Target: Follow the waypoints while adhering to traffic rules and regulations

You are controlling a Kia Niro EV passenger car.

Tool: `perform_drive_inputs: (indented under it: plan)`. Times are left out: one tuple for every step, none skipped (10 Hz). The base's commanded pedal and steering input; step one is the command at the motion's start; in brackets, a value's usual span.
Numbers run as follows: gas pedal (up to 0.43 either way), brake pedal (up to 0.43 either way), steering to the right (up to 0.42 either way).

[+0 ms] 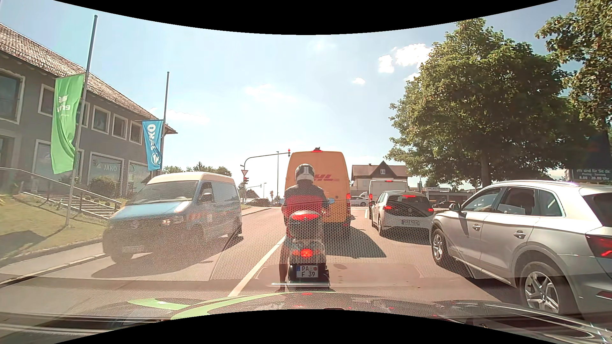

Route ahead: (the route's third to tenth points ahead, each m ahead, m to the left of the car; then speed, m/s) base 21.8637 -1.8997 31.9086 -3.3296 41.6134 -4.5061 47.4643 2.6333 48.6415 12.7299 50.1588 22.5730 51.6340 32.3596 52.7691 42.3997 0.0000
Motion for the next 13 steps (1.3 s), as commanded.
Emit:
perform_drive_inputs:
  plan:
    - [0.0,0.25,0.024]
    - [0.0,0.25,0.024]
    - [0.0,0.25,0.024]
    - [0.0,0.25,0.024]
    - [0.0,0.25,0.024]
    - [0.0,0.25,0.024]
    - [0.0,0.25,0.024]
    - [0.0,0.25,0.024]
    - [0.0,0.25,0.024]
    - [0.0,0.25,0.024]
    - [0.0,0.25,0.024]
    - [0.0,0.25,0.024]
    - [0.0,0.25,0.024]
